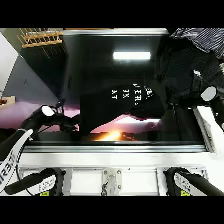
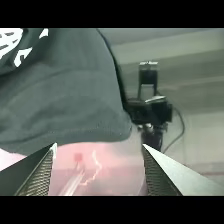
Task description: Fold the clothes and pants, and hang the long-sleeved shirts on hangers.
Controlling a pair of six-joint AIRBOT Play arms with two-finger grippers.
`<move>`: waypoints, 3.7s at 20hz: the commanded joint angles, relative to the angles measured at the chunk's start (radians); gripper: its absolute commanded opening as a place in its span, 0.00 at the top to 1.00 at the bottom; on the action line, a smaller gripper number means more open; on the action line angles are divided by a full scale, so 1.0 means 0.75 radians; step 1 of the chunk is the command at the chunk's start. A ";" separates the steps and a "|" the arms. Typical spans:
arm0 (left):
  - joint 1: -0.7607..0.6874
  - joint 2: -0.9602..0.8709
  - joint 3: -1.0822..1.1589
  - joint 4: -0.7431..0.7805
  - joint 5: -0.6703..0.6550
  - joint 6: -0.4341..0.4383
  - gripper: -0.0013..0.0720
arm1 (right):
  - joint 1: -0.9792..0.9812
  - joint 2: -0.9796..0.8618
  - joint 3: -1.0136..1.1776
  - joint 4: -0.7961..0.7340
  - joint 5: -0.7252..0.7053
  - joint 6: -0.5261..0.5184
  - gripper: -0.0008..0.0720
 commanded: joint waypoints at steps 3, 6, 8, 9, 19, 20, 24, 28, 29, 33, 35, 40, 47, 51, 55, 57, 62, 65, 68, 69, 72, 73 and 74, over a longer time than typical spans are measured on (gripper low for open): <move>-0.194 -0.179 0.109 -0.044 -0.019 0.013 0.80 | 0.002 0.001 -0.182 0.170 -0.021 0.001 0.18; -0.211 -0.167 0.158 -0.043 -0.018 0.028 0.98 | 0.042 -0.007 -0.359 0.337 -0.144 0.001 0.18; -0.196 -0.135 0.189 -0.045 -0.016 0.029 0.98 | 0.126 -0.034 -0.459 0.432 -0.294 0.001 0.18; -0.187 -0.121 0.202 -0.045 -0.017 0.029 0.98 | 0.176 -0.055 -0.486 0.474 -0.375 0.001 0.18; -0.173 -0.080 0.217 -0.045 -0.015 0.029 0.98 | 0.425 -0.270 -0.471 0.744 -0.876 -0.012 0.50; -0.173 -0.080 0.217 -0.045 -0.015 0.029 0.98 | 0.425 -0.263 -0.463 0.744 -0.866 -0.045 0.81; -0.044 0.010 0.367 -0.006 -0.094 0.029 0.98 | 0.343 -0.111 -0.256 0.490 -0.561 -0.245 0.97; 0.215 0.292 0.758 -0.026 -0.161 0.025 0.98 | 0.176 0.153 0.211 0.138 -0.090 -0.241 0.97; 0.260 0.367 0.854 -0.025 -0.166 0.017 0.98 | 0.139 0.223 0.317 0.137 -0.032 -0.240 0.97; 0.366 0.679 1.116 -0.019 -0.150 0.018 0.98 | 0.082 0.492 0.526 0.138 -0.006 -0.145 0.97; 0.403 0.799 1.176 -0.018 -0.134 0.018 0.98 | 0.082 0.615 0.531 0.138 0.001 -0.107 0.97; 0.583 1.027 1.214 -0.010 -0.081 0.018 0.98 | 0.082 0.820 0.531 0.053 0.061 0.062 0.97; 0.774 0.954 0.902 -0.103 -0.132 -0.052 0.98 | 0.085 0.687 0.527 -0.055 0.405 0.338 0.97; 0.541 0.600 0.753 -0.097 -0.018 -0.005 0.98 | 0.086 0.322 0.512 -0.056 0.493 0.299 0.97; 0.302 0.079 0.956 0.004 0.056 -0.006 0.98 | 0.084 -0.061 0.517 -0.061 0.238 0.258 0.96; 0.239 -0.170 1.172 -0.001 0.038 -0.044 0.97 | 0.082 -0.182 0.526 -0.061 0.024 0.259 0.76; 0.250 -0.415 1.511 0.062 -0.166 -0.159 0.07 | 0.004 -0.184 0.525 -0.060 -0.148 0.251 0.20; 0.273 -0.301 1.337 0.359 -0.305 -0.160 0.07 | -0.021 -0.059 0.483 -0.061 -0.016 0.072 0.20; 0.280 -0.075 0.881 0.552 -0.280 -0.192 0.07 | -0.008 0.101 0.330 -0.056 0.081 0.033 0.20; 0.289 -0.005 0.721 0.547 -0.260 -0.193 0.07 | -0.006 0.152 0.269 -0.050 0.082 0.033 0.20; 0.339 0.176 0.275 0.534 -0.174 -0.240 0.07 | 0.010 0.273 0.102 -0.009 0.077 0.033 0.20; 0.357 0.222 0.163 0.534 -0.152 -0.272 0.07 | 0.011 0.296 0.064 0.020 0.077 0.033 0.20; 0.382 0.265 0.056 0.534 -0.118 -0.305 0.07 | 0.010 0.313 0.031 0.048 0.077 0.033 0.20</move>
